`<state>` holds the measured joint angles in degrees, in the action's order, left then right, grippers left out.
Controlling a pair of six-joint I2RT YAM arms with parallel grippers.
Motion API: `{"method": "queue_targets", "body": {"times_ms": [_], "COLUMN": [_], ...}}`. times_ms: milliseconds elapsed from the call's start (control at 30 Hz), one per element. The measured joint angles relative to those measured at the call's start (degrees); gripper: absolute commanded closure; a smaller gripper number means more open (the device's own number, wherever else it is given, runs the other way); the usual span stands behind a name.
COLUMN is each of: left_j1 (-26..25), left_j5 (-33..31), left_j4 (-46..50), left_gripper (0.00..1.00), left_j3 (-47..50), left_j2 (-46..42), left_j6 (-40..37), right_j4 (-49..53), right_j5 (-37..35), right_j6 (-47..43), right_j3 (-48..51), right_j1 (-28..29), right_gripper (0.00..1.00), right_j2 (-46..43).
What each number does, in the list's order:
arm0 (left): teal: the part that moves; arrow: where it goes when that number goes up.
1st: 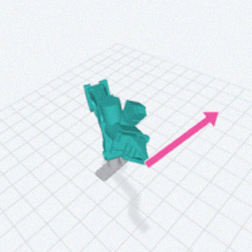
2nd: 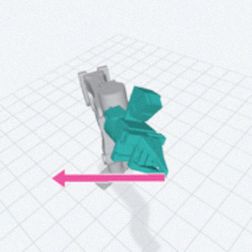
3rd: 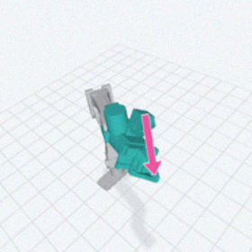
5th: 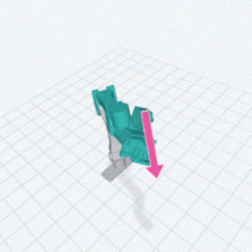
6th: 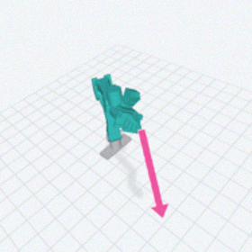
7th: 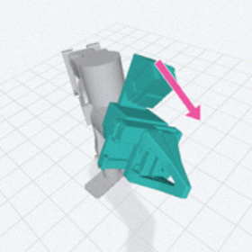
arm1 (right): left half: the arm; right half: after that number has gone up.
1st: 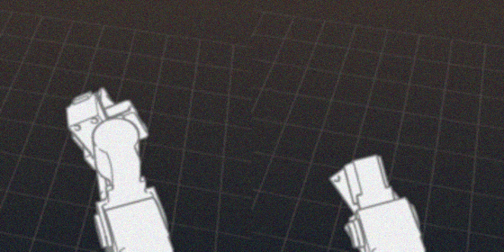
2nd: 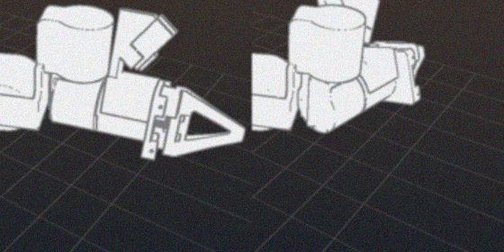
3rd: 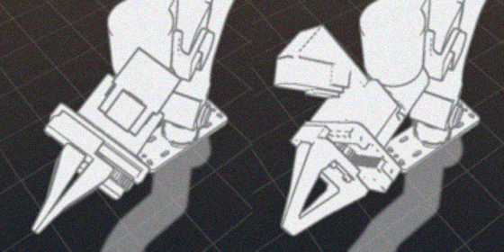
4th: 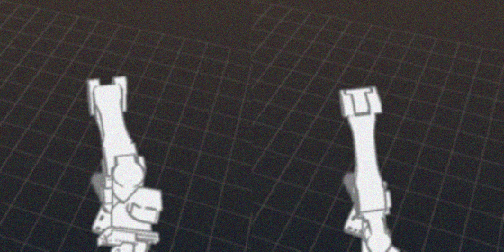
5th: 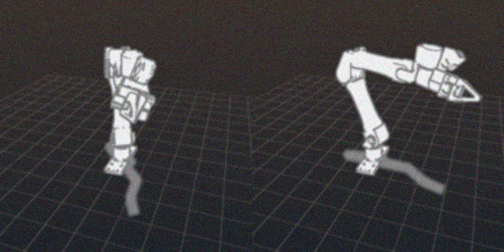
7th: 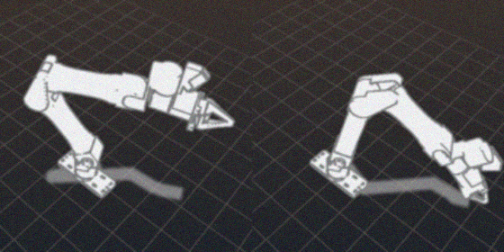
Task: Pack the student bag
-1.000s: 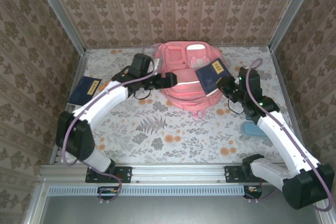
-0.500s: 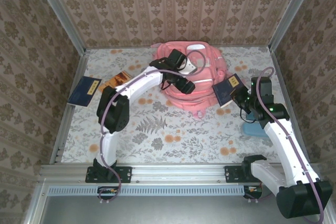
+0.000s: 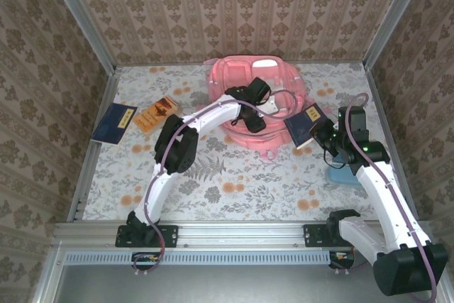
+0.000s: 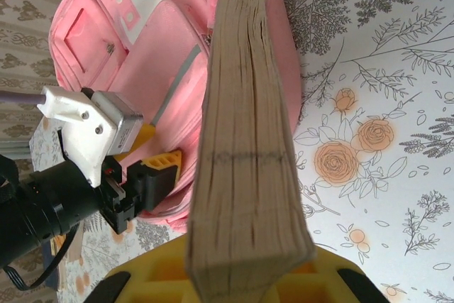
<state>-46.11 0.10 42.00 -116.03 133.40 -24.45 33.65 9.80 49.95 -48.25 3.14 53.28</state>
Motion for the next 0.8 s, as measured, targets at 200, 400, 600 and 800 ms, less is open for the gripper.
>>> {"method": "queue_targets", "body": {"times_ms": [200, 400, 600, 800], "left_j1": [-0.04, -0.07, -0.11, -0.07], "left_j5": [-3.19, -4.26, -4.35, -4.68], "left_j4": [0.00, -0.63, -5.51, -12.96], "left_gripper": [0.77, 0.90, 0.94, 0.97], "left_j3": [-0.98, -1.51, 3.06, 10.01], "left_j2": [0.09, 0.07, -4.63, -15.52], "left_j6": [-1.44, -2.19, 0.20, 5.57], "right_j4": [0.07, 1.62, 6.97, 9.84], "right_j5": [0.02, -0.44, -5.05, -8.46], "right_j6": [0.11, 0.11, 0.07, -0.24], "right_j3": [0.00, 0.00, -1.36, -2.58], "right_j1": [-0.07, -0.26, -0.26, -0.33], "right_gripper": [0.89, 0.89, 0.90, 0.89], "right_j2": [-0.81, -2.93, -5.51, -10.27]}}
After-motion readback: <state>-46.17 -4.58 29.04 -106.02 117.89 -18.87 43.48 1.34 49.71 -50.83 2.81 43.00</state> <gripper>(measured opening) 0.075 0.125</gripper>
